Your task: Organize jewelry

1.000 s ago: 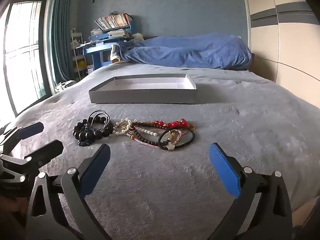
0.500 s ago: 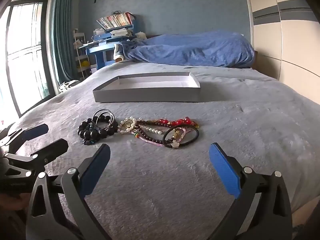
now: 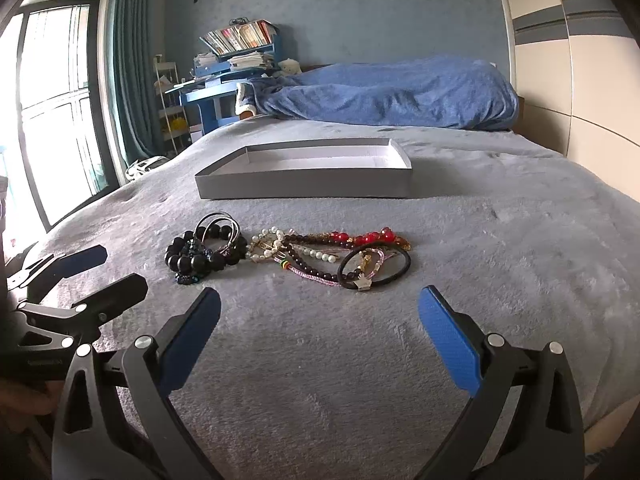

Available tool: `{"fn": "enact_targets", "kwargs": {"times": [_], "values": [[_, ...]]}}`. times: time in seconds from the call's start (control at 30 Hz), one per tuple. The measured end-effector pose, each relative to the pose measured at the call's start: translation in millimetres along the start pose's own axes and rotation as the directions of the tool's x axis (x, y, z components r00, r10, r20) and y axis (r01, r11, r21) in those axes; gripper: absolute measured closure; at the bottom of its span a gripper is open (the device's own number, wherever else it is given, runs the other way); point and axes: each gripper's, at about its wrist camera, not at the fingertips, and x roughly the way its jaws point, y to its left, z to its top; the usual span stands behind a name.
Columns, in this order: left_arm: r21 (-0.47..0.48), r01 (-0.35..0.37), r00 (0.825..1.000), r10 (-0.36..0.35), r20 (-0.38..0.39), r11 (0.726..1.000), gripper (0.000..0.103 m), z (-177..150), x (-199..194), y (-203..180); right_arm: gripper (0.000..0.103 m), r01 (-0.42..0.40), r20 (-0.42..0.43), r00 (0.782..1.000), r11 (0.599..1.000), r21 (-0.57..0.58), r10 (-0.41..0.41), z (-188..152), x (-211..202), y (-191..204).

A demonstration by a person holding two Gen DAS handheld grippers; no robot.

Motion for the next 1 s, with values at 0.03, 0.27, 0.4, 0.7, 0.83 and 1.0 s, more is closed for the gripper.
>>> {"fn": "enact_targets", "kwargs": {"times": [0.03,0.27,0.4,0.7,0.83,1.0], "values": [[0.001,0.002,1.000,-0.002,-0.002,1.000,0.005,-0.4,0.8,-0.4,0.005,0.000,0.001,1.000,1.000,0.000,0.000,-0.1,0.2,-0.2],[0.010,0.002,1.000,-0.002,-0.003,1.000,0.005,-0.7,2.0,-2.3,0.005,-0.001,-0.004,1.000,1.000,0.003,0.001,-0.9,1.0,-0.3],[0.012,0.000,1.000,0.000,-0.003,1.000,0.005,-0.8,2.1,-2.5,0.005,-0.001,-0.004,1.000,1.000,0.003,0.001,-1.2,0.8,0.3],[0.012,-0.002,1.000,0.002,-0.008,1.000,0.005,-0.4,3.4,-3.1,0.005,-0.001,-0.006,1.000,1.000,0.003,0.001,-0.9,1.3,0.0],[0.013,0.000,1.000,0.001,-0.008,1.000,0.005,-0.4,3.6,-3.3,0.005,-0.001,-0.007,1.000,1.000,0.003,0.001,-0.9,2.1,-0.1],[0.013,-0.001,1.000,0.001,-0.007,1.000,0.005,-0.6,3.4,-3.0,0.005,0.000,-0.007,1.000,1.000,0.004,0.000,-1.3,1.3,0.4]]}}
